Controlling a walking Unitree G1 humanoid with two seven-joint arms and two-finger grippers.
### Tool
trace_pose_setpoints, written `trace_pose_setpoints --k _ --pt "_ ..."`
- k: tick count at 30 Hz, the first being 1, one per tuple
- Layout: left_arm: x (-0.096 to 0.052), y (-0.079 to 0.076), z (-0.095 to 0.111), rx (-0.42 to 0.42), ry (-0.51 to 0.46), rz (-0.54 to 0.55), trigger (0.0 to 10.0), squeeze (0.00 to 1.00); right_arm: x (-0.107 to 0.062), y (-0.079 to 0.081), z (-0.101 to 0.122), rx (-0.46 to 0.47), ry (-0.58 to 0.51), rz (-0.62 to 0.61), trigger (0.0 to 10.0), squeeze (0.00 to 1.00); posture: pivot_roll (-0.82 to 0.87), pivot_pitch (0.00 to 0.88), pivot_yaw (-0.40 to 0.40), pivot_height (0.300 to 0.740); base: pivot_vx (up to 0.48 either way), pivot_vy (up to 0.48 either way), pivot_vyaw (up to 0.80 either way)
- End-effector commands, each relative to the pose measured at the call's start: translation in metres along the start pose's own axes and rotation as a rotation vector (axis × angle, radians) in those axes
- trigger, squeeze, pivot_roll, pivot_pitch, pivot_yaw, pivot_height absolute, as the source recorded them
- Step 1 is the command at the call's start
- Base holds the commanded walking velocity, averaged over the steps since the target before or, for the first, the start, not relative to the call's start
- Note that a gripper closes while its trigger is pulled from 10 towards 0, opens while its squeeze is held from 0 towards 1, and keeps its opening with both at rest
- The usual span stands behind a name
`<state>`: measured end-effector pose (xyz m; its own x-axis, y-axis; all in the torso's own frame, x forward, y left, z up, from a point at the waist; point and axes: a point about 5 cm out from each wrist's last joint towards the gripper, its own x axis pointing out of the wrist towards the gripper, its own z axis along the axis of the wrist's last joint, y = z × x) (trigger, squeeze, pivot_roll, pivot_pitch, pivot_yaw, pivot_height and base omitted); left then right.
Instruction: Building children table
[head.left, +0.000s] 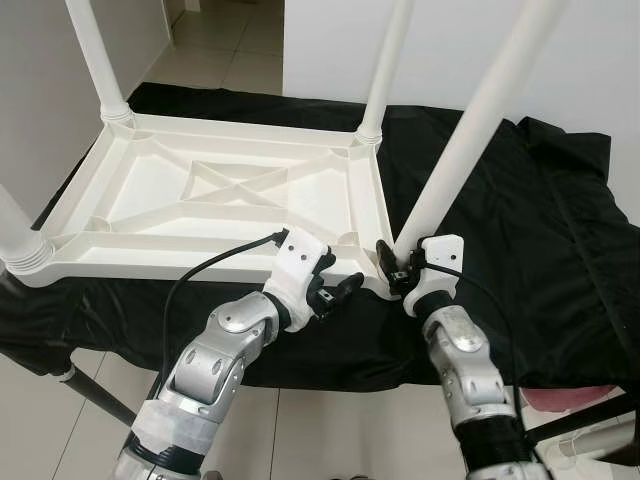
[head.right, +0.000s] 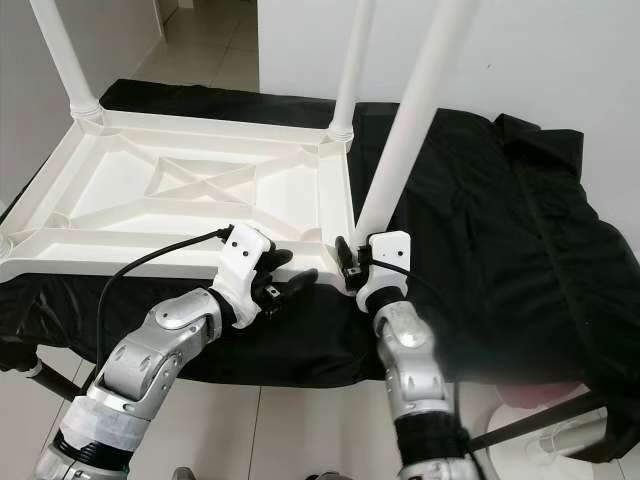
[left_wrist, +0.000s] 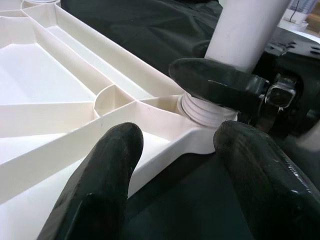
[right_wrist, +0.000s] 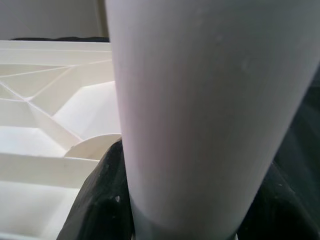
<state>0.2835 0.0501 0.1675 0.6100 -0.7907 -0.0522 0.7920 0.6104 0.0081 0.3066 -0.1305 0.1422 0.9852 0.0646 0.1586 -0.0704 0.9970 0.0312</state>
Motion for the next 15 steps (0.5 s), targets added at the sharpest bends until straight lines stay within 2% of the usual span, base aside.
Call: trace_pose_setpoints --k 1,6,10,15 --pt "0.001 0.0 0.002 0.013 -0.007 0.033 10.0 0.0 -0.003 -0.003 -0.002 -0.006 0.019 -0.069 10.0 0.0 0.01 0.092 -0.069 0.74 0.0 0.0 0.0" --pt "0.002 -0.001 0.002 0.006 -0.014 0.037 10.0 0.0 -0.005 0.005 -0.002 0.008 0.037 -0.163 10.0 0.0 -0.01 0.1 -0.085 0.74 0.0 0.0 0.0" --pt "0.002 -0.003 0.001 0.005 -0.009 0.034 10.0 0.0 -0.007 0.014 0.001 0.011 0.032 -0.148 10.0 0.0 -0.02 0.101 -0.082 0.74 0.0 0.0 0.0" --pt "0.003 -0.002 0.001 0.012 -0.008 0.032 10.0 0.0 -0.009 0.012 0.003 0.002 0.04 -0.154 10.0 0.0 -0.02 0.101 -0.076 0.74 0.0 0.0 0.0"
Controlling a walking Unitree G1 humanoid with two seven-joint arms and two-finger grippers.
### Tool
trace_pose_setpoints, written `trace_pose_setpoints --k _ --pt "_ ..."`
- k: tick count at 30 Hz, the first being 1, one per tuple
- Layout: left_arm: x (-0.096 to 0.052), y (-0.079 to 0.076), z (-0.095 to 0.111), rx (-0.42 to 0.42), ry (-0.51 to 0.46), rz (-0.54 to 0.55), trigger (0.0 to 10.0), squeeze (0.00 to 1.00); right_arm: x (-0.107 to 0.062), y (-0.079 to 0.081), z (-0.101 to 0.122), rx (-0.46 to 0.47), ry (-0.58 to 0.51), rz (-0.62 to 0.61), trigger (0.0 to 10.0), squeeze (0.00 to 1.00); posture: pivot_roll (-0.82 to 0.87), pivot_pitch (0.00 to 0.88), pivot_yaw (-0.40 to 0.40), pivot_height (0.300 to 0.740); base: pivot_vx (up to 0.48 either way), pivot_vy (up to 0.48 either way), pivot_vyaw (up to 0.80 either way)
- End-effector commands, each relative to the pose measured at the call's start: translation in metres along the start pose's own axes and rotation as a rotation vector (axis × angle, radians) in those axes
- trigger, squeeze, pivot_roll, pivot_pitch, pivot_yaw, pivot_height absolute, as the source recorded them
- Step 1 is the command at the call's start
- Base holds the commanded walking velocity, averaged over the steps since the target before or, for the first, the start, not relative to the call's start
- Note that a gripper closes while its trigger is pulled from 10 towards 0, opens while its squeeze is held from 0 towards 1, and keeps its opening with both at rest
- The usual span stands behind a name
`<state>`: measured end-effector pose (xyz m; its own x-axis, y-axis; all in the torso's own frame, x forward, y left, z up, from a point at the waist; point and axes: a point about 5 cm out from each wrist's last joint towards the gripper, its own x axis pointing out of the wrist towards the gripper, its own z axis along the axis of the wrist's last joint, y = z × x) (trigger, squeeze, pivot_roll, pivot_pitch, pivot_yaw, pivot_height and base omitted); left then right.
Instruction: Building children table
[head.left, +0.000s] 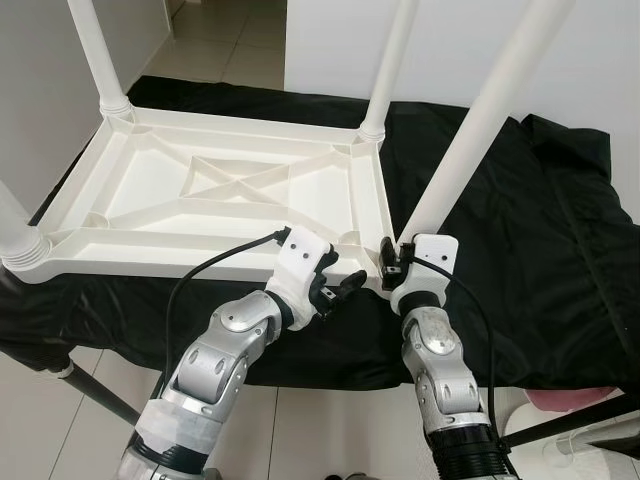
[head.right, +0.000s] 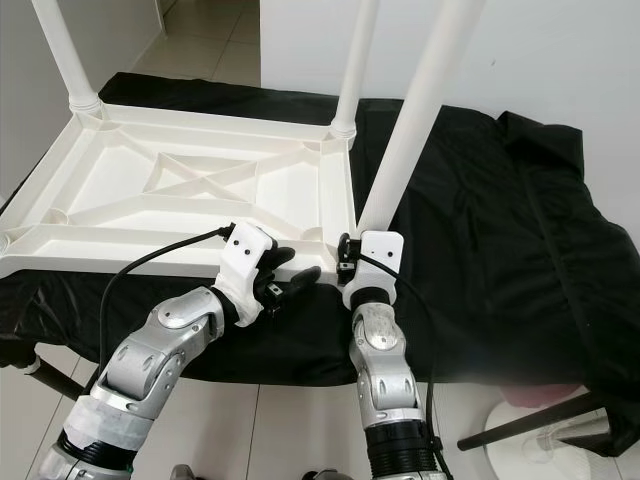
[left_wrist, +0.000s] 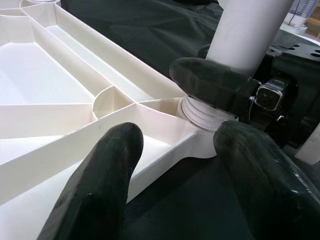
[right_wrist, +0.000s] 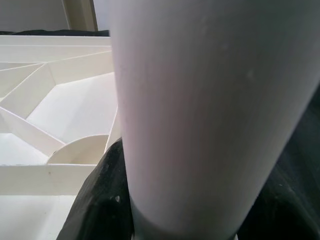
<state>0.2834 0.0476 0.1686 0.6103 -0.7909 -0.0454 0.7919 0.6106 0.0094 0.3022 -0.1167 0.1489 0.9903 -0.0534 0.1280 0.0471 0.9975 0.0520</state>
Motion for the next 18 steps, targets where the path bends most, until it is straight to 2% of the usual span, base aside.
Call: trace_pose_setpoints --k 1,5,6,7,8,9,14,18 --pt "0.001 0.0 0.0 0.01 -0.002 0.031 10.0 0.0 -0.007 -0.004 -0.003 0.006 0.017 -0.042 10.0 0.0 -0.01 0.1 -0.073 0.74 0.0 0.0 0.0" --pt "0.001 0.0 0.0 0.015 0.0 0.03 10.0 0.0 -0.008 -0.003 0.0 -0.006 -0.003 -0.028 10.0 0.0 -0.01 0.102 -0.066 0.74 0.0 0.0 0.0" --pt "0.001 -0.001 0.0 0.023 0.006 0.028 10.0 0.0 -0.009 -0.005 0.001 -0.008 -0.02 -0.011 10.0 0.38 0.0 0.1 -0.064 0.74 0.0 0.0 0.0" --pt "0.001 -0.001 0.0 0.023 0.006 0.028 10.0 0.0 -0.009 -0.005 0.001 -0.008 -0.02 -0.011 10.0 0.38 0.0 0.1 -0.064 0.74 0.0 0.0 0.0" --pt "0.001 -0.001 0.0 0.027 0.007 0.026 10.0 0.0 -0.01 -0.007 0.002 -0.014 -0.027 -0.007 10.0 0.44 0.01 0.099 -0.067 0.74 0.0 0.0 0.0" --pt "0.002 -0.001 0.001 0.03 0.006 0.028 10.0 0.0 -0.01 -0.01 0.003 -0.001 -0.041 0.013 10.0 1.0 0.01 0.1 -0.069 0.74 0.0 0.0 0.0" --pt "0.002 0.001 0.002 0.03 0.002 0.033 10.0 0.0 -0.01 -0.014 0.004 0.009 -0.05 0.026 10.0 1.0 0.02 0.1 -0.069 0.74 0.0 0.0 0.0" --pt "0.0 0.001 0.002 0.032 0.002 0.037 10.0 0.0 -0.006 -0.026 0.006 -0.013 -0.058 0.044 10.0 1.0 0.02 0.099 -0.072 0.74 0.0 0.0 0.0"
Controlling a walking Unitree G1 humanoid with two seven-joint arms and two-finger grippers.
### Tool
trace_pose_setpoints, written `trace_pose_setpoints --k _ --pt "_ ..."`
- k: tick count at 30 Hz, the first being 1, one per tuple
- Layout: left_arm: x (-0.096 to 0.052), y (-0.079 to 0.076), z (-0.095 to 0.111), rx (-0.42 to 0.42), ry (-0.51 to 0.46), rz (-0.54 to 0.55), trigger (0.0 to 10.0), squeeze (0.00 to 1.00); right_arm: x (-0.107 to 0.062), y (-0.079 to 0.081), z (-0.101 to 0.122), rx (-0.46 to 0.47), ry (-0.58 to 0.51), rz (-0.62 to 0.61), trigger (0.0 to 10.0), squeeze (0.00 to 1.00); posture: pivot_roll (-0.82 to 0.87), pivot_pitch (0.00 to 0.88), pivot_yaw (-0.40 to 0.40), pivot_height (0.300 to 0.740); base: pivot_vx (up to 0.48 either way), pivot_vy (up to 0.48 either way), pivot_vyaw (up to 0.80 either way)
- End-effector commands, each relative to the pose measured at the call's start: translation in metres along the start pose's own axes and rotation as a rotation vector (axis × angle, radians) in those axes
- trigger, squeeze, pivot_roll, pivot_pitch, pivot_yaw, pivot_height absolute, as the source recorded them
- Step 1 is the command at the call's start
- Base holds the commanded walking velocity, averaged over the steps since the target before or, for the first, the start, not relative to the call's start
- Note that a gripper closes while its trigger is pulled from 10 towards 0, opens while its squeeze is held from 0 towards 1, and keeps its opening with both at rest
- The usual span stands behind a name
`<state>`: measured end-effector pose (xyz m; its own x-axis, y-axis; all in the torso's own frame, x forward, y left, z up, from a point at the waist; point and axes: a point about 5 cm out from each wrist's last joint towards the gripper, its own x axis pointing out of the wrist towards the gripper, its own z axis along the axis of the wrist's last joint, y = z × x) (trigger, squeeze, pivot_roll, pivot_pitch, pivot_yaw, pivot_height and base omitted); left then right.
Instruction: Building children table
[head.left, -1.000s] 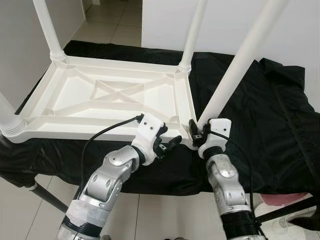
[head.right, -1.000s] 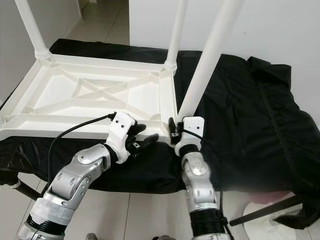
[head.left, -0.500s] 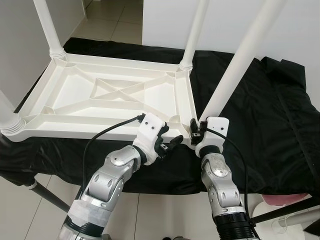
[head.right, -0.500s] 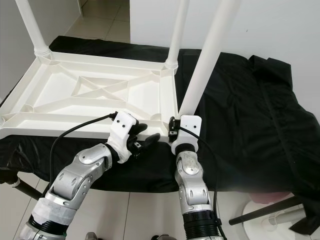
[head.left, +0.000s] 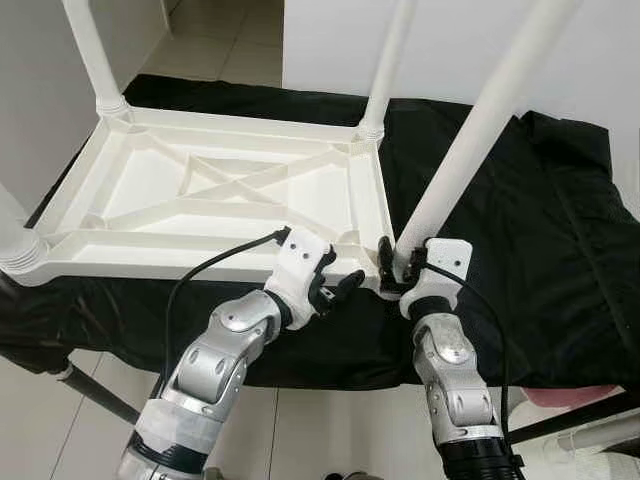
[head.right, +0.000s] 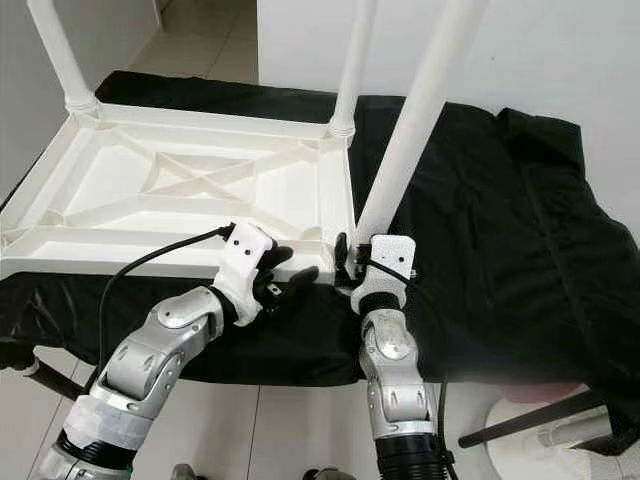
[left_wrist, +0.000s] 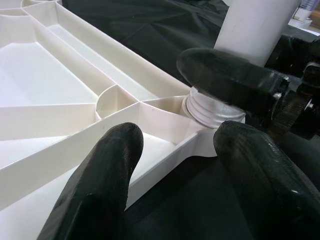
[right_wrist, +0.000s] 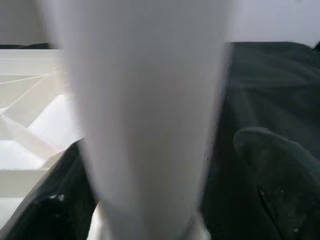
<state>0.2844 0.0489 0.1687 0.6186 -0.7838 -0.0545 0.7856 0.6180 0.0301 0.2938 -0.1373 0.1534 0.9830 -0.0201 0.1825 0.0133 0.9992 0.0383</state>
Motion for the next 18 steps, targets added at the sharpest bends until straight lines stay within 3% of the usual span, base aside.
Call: trace_pose_setpoints --k 1,4,5,9,18 --pt "0.0 0.0 0.002 0.011 -0.008 0.027 10.0 0.0 0.001 -0.006 0.0 -0.005 -0.004 0.008 10.0 1.0 0.02 0.099 -0.072 0.74 0.0 0.0 0.0" --pt "0.0 -0.001 0.002 0.012 -0.006 0.027 10.0 0.0 0.002 -0.012 0.0 0.017 -0.005 0.056 10.0 1.0 0.02 0.097 -0.07 0.74 0.0 0.0 0.0" --pt "0.0 -0.002 0.001 0.014 -0.002 0.022 10.0 0.0 0.002 -0.015 -0.003 0.034 0.005 0.163 10.0 0.0 0.02 0.094 -0.067 0.74 0.0 0.0 0.0" --pt "0.001 -0.002 0.0 0.015 0.001 0.016 10.0 0.0 0.003 -0.016 -0.005 0.014 0.02 0.331 10.0 0.0 0.02 0.091 -0.062 0.74 0.0 0.0 0.0" --pt "0.0 -0.002 0.001 0.016 0.004 0.008 10.0 0.0 0.017 -0.028 -0.003 -0.082 0.023 0.479 10.0 0.0 0.02 0.092 -0.059 0.74 0.0 0.0 0.0"
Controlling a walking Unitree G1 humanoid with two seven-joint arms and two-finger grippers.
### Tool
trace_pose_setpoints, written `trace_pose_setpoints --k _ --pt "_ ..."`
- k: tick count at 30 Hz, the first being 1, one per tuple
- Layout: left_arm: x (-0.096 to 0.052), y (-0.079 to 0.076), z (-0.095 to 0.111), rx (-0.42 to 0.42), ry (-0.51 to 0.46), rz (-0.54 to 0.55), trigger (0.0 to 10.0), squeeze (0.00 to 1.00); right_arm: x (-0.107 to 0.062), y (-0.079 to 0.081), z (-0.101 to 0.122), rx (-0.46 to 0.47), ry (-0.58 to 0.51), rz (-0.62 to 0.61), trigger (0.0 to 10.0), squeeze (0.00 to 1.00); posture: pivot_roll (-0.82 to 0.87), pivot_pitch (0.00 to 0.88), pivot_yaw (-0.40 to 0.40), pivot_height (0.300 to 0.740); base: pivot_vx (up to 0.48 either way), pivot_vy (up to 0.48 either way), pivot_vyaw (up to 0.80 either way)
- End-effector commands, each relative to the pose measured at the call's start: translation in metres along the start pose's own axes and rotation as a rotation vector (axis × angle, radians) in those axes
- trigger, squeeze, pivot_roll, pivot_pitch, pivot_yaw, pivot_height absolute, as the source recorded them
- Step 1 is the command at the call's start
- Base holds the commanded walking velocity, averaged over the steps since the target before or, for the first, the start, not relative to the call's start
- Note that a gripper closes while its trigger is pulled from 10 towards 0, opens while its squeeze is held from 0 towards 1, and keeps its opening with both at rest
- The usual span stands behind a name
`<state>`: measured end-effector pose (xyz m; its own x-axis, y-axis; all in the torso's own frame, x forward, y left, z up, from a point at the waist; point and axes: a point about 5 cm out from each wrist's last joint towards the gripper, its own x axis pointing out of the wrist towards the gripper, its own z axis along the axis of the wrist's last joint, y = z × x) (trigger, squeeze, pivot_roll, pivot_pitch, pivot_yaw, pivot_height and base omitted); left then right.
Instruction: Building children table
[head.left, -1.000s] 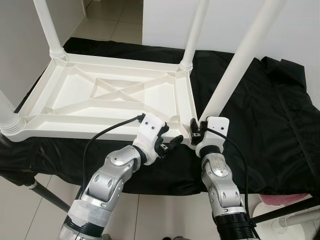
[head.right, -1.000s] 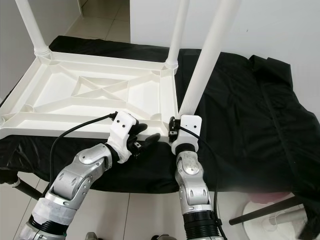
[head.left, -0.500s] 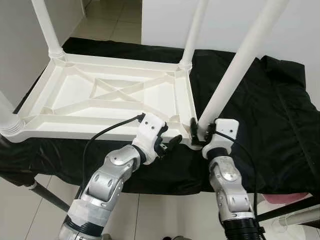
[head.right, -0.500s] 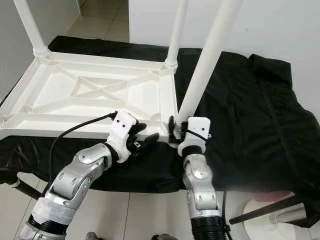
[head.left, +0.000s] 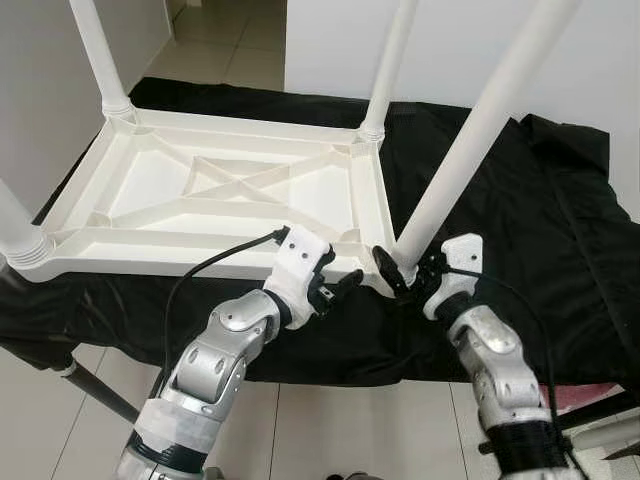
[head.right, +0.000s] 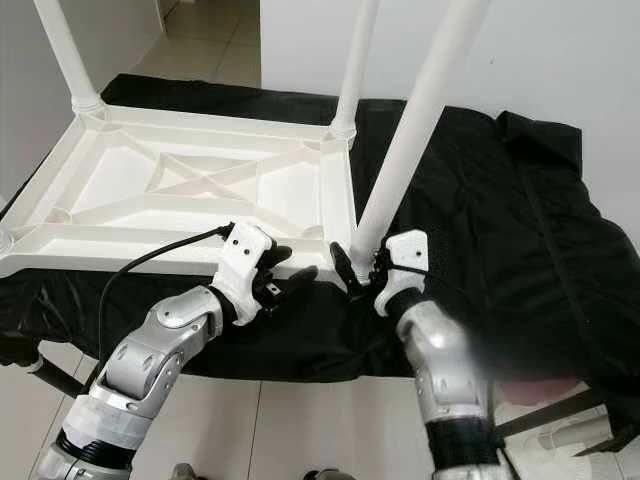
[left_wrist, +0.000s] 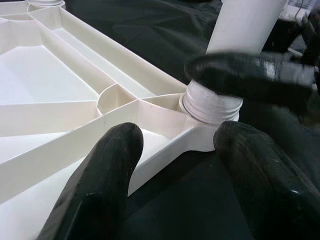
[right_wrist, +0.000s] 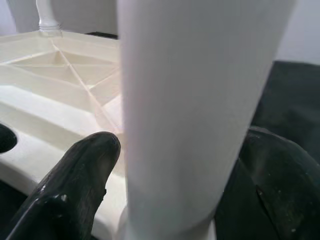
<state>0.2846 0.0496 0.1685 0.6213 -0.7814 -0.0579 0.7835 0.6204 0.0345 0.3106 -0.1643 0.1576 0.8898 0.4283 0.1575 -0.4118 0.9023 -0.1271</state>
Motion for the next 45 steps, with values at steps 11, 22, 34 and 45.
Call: trace_pose_setpoints --k 11,22,34,45 --pt "0.001 -0.004 0.001 0.01 0.003 -0.004 10.0 0.0 0.011 -0.001 -0.013 -0.039 0.066 0.2 8.7 0.0 0.03 0.087 -0.053 0.74 0.0 0.0 0.0" --pt "-0.002 -0.011 -0.002 0.015 0.025 -0.067 10.0 0.0 0.015 -0.005 -0.02 -0.065 0.103 0.242 0.0 0.0 0.03 0.097 -0.041 0.74 0.0 0.0 0.0" --pt "-0.002 -0.012 -0.003 0.016 0.031 -0.074 10.0 0.0 0.01 -0.011 -0.024 -0.002 0.096 0.154 10.0 0.0 0.02 0.112 -0.036 0.74 0.0 0.0 0.0" --pt "-0.001 -0.014 -0.002 0.008 0.031 -0.082 10.0 0.0 0.011 -0.008 -0.015 0.02 0.045 -0.206 10.0 0.0 0.0 0.121 -0.033 0.74 0.0 0.0 0.0"
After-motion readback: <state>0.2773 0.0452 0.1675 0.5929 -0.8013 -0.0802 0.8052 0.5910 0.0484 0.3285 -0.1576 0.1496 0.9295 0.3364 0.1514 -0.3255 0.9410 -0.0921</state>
